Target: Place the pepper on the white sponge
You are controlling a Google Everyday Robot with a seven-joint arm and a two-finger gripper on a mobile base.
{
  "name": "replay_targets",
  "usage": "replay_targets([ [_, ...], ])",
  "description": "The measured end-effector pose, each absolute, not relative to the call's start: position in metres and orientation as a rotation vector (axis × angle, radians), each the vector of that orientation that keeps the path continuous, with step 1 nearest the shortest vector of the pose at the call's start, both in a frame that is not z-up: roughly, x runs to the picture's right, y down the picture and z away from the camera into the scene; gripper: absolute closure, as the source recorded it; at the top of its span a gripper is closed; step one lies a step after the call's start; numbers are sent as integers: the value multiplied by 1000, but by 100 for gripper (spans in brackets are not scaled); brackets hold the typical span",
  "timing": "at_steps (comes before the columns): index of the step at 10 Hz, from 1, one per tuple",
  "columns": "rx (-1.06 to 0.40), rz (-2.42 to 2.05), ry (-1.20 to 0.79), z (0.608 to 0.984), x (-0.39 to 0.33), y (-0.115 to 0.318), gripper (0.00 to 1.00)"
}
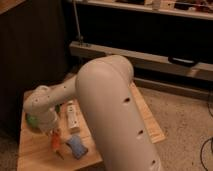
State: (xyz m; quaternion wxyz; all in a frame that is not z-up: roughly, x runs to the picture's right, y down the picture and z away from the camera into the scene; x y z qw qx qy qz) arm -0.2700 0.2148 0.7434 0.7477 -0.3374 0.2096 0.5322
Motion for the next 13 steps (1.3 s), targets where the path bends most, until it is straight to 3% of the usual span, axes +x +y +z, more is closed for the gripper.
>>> replay_targets([
  [3, -686, 1185, 442, 723, -235, 177, 62],
  [10, -654, 1194, 487, 714, -160, 205, 62],
  [13, -677, 1184, 473, 713, -162, 213, 62],
])
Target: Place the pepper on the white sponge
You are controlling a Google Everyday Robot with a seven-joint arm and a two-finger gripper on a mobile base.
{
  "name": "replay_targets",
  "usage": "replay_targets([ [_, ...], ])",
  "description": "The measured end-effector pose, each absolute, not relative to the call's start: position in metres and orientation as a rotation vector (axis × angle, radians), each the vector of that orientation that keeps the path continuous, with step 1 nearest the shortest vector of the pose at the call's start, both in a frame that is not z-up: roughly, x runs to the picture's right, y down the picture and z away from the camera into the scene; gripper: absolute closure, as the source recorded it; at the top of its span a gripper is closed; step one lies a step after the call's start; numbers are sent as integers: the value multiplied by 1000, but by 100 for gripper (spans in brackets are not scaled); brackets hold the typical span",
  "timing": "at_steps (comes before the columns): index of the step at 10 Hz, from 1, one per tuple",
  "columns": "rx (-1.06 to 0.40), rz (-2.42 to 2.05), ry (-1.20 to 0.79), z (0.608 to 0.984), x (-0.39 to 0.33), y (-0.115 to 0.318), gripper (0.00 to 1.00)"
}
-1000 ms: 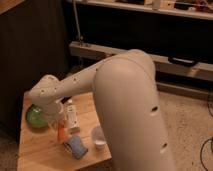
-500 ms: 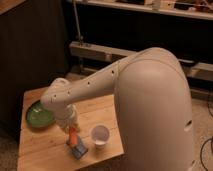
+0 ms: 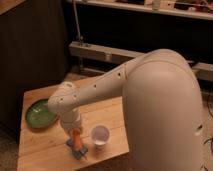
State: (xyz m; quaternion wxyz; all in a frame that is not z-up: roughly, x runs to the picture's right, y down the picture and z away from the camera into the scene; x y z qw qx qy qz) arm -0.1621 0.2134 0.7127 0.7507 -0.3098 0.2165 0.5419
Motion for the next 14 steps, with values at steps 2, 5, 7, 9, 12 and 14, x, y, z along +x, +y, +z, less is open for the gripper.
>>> replay_targets([
  [2, -690, 1167, 465, 713, -168, 219, 62],
  [5, -705, 1154, 477, 718, -168, 231, 62],
  [7, -718, 1145, 489, 720, -165, 241, 62],
  [9, -740, 1128, 495, 721, -167, 253, 62],
  [12, -769, 1108, 501, 720, -170, 265, 62],
  [14, -783, 1098, 511, 722, -170, 273, 62],
])
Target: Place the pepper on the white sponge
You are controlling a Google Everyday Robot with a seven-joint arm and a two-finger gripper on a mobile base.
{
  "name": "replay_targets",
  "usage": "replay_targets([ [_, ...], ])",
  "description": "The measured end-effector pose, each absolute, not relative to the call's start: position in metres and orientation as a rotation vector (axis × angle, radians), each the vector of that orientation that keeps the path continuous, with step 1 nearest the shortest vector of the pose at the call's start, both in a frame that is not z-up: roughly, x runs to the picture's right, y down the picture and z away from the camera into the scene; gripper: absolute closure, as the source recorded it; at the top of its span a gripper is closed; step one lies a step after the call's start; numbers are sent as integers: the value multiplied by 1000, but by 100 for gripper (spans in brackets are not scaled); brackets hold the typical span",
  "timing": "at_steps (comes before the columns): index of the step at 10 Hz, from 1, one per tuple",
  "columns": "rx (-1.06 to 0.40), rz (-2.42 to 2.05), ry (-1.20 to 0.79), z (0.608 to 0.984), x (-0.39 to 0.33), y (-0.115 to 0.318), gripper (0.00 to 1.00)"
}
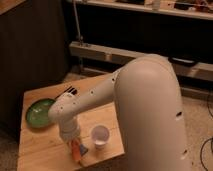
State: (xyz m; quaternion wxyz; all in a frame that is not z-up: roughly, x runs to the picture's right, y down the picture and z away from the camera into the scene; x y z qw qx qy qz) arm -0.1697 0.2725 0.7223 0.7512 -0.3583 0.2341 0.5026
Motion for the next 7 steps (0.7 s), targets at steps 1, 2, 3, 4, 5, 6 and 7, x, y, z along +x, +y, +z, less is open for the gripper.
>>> replay_targets([
  [1, -786, 1097, 516, 724, -169, 274, 62],
  [2, -787, 1094, 521, 727, -170, 276, 62],
  [3, -788, 1092, 522, 728, -170, 277, 62],
  [4, -790, 1091, 523, 730, -170, 278, 62],
  [5, -792, 1091, 522, 731, -171, 278, 60],
  [6, -794, 1092, 518, 732, -172, 278, 53],
  [7, -797, 1094, 516, 733, -173, 278, 43],
])
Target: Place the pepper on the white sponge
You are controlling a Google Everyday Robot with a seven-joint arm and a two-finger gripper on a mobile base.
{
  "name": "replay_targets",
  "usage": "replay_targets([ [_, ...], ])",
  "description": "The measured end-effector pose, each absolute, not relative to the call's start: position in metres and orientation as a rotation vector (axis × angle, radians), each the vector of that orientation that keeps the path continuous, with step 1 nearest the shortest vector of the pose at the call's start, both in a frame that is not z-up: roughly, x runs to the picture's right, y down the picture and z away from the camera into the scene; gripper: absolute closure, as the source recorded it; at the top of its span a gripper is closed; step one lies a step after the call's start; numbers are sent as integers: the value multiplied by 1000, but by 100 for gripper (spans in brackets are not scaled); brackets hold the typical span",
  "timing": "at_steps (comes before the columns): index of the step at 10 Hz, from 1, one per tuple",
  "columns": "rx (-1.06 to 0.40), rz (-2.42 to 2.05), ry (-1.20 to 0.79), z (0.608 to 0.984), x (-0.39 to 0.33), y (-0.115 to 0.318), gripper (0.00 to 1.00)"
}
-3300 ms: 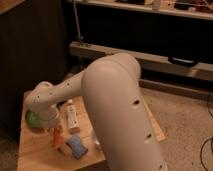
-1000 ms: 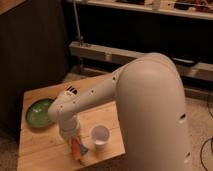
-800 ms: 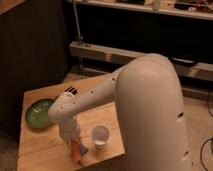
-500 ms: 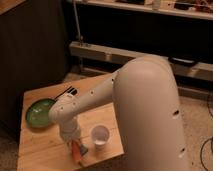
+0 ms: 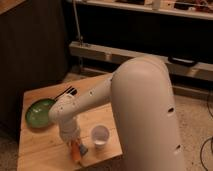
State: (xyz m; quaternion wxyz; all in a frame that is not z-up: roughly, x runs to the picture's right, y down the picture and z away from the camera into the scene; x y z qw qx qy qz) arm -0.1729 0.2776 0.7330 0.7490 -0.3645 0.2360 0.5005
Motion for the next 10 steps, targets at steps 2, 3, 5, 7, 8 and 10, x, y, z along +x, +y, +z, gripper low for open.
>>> replay_targets([
  [2, -802, 1101, 511, 734, -173, 278, 24],
  [3, -803, 1104, 508, 734, -173, 278, 20],
  [5, -804, 1116, 501, 734, -172, 276, 20],
  [7, -798, 1149, 487, 733, -169, 270, 20],
  [8, -791, 1169, 468, 730, -167, 264, 20],
  [10, -773, 1200, 415, 720, -166, 247, 20],
])
